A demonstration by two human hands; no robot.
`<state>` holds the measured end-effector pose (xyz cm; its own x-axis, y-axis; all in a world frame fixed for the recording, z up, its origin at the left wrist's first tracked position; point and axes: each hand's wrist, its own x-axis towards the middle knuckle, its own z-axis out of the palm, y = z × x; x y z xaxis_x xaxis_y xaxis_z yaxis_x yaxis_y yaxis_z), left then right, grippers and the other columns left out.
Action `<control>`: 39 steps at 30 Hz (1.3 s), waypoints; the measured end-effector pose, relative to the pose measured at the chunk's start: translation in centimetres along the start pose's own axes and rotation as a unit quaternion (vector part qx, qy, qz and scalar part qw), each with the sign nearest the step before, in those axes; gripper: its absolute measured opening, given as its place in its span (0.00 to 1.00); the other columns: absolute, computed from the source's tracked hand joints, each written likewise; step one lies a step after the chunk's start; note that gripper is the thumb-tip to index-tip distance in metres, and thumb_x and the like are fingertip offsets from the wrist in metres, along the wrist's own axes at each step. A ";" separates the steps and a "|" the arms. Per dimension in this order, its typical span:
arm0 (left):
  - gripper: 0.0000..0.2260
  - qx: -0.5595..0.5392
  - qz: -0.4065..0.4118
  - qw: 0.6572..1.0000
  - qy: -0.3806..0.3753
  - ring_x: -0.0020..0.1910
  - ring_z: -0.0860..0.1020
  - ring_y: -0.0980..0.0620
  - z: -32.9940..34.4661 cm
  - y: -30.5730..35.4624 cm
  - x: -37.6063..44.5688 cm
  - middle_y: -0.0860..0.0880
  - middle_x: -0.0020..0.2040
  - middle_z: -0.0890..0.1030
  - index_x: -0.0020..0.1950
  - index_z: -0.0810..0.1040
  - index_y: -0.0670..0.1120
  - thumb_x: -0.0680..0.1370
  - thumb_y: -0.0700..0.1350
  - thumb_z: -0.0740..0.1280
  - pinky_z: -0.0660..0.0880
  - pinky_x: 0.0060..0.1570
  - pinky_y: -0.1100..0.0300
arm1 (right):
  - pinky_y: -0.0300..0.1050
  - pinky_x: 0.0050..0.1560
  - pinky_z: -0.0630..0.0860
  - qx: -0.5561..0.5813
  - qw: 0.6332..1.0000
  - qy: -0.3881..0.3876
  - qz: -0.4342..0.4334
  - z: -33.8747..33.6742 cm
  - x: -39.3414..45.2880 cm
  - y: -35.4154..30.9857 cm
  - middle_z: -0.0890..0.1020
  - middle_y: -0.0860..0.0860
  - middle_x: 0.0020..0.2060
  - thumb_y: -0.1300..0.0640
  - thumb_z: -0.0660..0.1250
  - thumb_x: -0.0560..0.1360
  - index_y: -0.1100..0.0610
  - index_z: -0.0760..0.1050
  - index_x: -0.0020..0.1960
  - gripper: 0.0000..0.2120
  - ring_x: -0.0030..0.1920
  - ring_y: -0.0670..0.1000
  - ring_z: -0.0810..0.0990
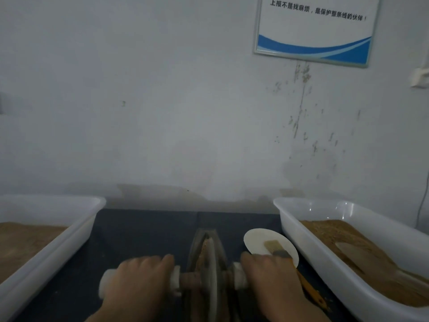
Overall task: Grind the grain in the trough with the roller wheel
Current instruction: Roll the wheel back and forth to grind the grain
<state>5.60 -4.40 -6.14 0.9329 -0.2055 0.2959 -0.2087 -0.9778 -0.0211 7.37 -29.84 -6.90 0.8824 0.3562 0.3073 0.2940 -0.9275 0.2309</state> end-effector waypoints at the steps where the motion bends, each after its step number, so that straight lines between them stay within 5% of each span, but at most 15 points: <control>1: 0.08 0.031 0.002 0.999 0.019 0.53 0.76 0.54 -0.4 0.3 0.9 0.56 0.54 0.76 0.47 0.62 0.57 0.75 0.55 0.61 0.67 0.45 0.56 | 0.49 0.43 0.71 -0.006 1.000 0.023 0.004 -0.5 1.0 0.1 0.80 0.50 0.48 0.56 0.61 0.77 0.50 0.67 0.53 0.06 0.47 0.54 0.80; 4: 0.08 0.013 0.008 0.999 0.030 0.50 0.77 0.53 -0.9 0.8 1.8 0.55 0.51 0.78 0.46 0.63 0.56 0.75 0.52 0.63 0.68 0.44 0.57 | 0.43 0.35 0.63 0.007 0.999 0.038 0.029 -2.1 1.8 -0.4 0.81 0.50 0.47 0.55 0.65 0.76 0.51 0.69 0.52 0.07 0.46 0.52 0.80; 7: 0.08 0.007 -0.001 0.999 0.038 0.52 0.76 0.55 -0.5 0.5 0.6 0.56 0.52 0.77 0.47 0.62 0.56 0.76 0.54 0.62 0.65 0.44 0.58 | 0.39 0.25 0.55 -0.018 0.996 0.082 0.009 -3.8 0.3 -0.9 0.79 0.52 0.31 0.51 0.78 0.61 0.51 0.73 0.40 0.15 0.29 0.48 0.77; 10: 0.09 -0.050 -0.016 0.998 -0.041 0.55 0.74 0.57 -1.1 0.2 -1.6 0.59 0.55 0.74 0.51 0.64 0.61 0.75 0.58 0.62 0.66 0.49 0.58 | 0.46 0.31 0.70 -0.028 0.996 0.086 -0.017 -4.2 -2.4 -1.8 0.78 0.52 0.32 0.54 0.76 0.62 0.52 0.74 0.41 0.12 0.31 0.50 0.77; 13: 0.09 -0.071 -0.030 0.991 -0.111 0.61 0.71 0.58 -2.2 0.5 -4.1 0.61 0.62 0.70 0.44 0.64 0.63 0.73 0.65 0.61 0.66 0.54 0.56 | 0.45 0.23 0.71 -0.020 0.991 0.135 0.001 -4.5 -5.4 -2.3 0.74 0.50 0.23 0.57 0.78 0.54 0.50 0.73 0.30 0.13 0.23 0.49 0.74; 15: 0.09 -0.058 -0.038 0.987 -0.144 0.55 0.73 0.59 -3.0 0.6 -5.1 0.62 0.59 0.72 0.44 0.64 0.64 0.72 0.64 0.62 0.66 0.50 0.58 | 0.43 0.20 0.69 -0.030 0.988 0.154 -0.017 -4.9 -6.4 -2.4 0.71 0.49 0.20 0.57 0.79 0.49 0.50 0.72 0.28 0.16 0.20 0.48 0.72; 18: 0.11 -0.034 -0.035 0.990 -0.130 0.38 0.68 0.59 -3.1 0.6 -5.5 0.61 0.42 0.71 0.40 0.62 0.65 0.71 0.63 0.64 0.64 0.42 0.57 | 0.40 0.20 0.61 -0.039 0.988 0.150 -0.019 -4.3 -5.9 -2.1 0.72 0.50 0.21 0.59 0.80 0.43 0.52 0.71 0.28 0.21 0.20 0.51 0.71; 20: 0.13 0.024 -0.017 0.998 -0.051 0.35 0.66 0.57 -2.3 0.6 -4.4 0.59 0.38 0.69 0.40 0.60 0.60 0.72 0.62 0.63 0.63 0.38 0.57 | 0.40 0.21 0.60 -0.023 0.994 0.105 -0.012 -3.7 -4.4 -1.7 0.74 0.51 0.23 0.56 0.81 0.46 0.51 0.71 0.31 0.21 0.22 0.51 0.73; 24: 0.10 0.065 -0.025 0.997 0.044 0.41 0.76 0.51 -0.3 0.4 0.2 0.54 0.45 0.78 0.43 0.62 0.56 0.74 0.54 0.64 0.64 0.37 0.56 | 0.44 0.31 0.66 -0.047 0.996 0.067 0.019 -1.6 0.2 -0.5 0.80 0.48 0.40 0.49 0.69 0.72 0.48 0.68 0.46 0.09 0.39 0.50 0.79; 31: 0.12 0.068 -0.027 0.997 0.040 0.43 0.77 0.49 0.0 0.3 1.0 0.52 0.46 0.78 0.44 0.62 0.54 0.74 0.52 0.66 0.64 0.38 0.55 | 0.43 0.30 0.66 -0.022 0.997 0.076 0.028 -1.6 1.1 -0.5 0.79 0.48 0.37 0.50 0.69 0.73 0.49 0.69 0.45 0.09 0.36 0.49 0.78; 34: 0.16 0.044 0.003 0.999 0.014 0.37 0.70 0.55 -1.2 0.6 -3.0 0.56 0.42 0.72 0.43 0.58 0.57 0.74 0.55 0.67 0.63 0.39 0.58 | 0.36 0.25 0.57 0.020 0.993 0.111 -0.037 -2.6 -3.4 -1.2 0.75 0.46 0.28 0.49 0.81 0.56 0.47 0.69 0.37 0.21 0.26 0.46 0.73; 36: 0.16 0.046 0.029 0.998 0.012 0.37 0.68 0.56 -2.3 0.8 -5.5 0.57 0.39 0.68 0.43 0.57 0.59 0.73 0.56 0.67 0.64 0.38 0.58 | 0.35 0.25 0.55 0.018 0.998 0.051 -0.033 -3.7 -5.5 -1.6 0.71 0.43 0.26 0.48 0.82 0.48 0.43 0.62 0.36 0.30 0.25 0.43 0.70; 39: 0.18 0.090 0.062 0.993 0.047 0.36 0.66 0.56 -3.4 1.0 -6.5 0.57 0.37 0.65 0.43 0.56 0.58 0.71 0.57 0.67 0.61 0.36 0.57 | 0.41 0.39 0.66 0.033 0.995 -0.091 0.025 -3.7 -6.7 -0.9 0.65 0.41 0.34 0.44 0.73 0.66 0.43 0.53 0.37 0.26 0.37 0.43 0.69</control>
<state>-1.69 -3.88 -4.89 0.8703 -0.3285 0.3671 -0.2567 -0.9385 -0.2311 -0.14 -30.97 -5.76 0.9469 0.2879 0.1434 0.2654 -0.9512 0.1572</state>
